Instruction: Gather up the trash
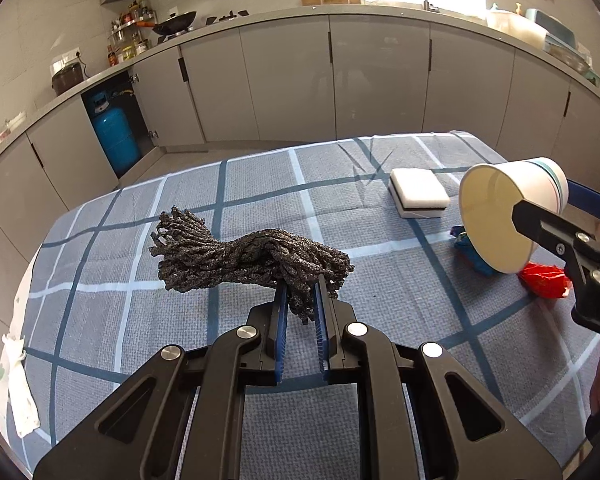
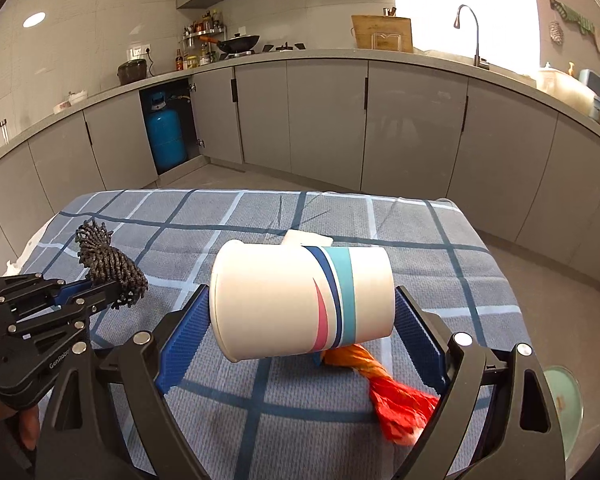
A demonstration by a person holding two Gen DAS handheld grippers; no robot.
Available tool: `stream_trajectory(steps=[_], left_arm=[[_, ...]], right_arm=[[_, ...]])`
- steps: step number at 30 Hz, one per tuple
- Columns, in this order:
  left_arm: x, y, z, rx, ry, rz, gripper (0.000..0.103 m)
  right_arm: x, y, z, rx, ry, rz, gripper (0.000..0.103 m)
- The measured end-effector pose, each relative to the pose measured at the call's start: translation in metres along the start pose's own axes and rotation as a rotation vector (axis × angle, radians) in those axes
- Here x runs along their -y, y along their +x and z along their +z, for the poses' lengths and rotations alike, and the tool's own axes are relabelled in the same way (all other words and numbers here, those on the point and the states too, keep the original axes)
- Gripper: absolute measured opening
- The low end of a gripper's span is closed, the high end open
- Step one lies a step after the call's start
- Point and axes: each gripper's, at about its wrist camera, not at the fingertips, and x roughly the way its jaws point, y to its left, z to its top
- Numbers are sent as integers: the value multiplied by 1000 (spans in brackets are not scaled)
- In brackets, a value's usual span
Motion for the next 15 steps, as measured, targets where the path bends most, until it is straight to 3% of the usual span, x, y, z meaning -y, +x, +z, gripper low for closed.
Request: stream_trajectory(steps=[15], left_arm=[[48,-20,8,30,96,-25,14]], right_arm=[[41,-41,-25,29,86,-24,87]])
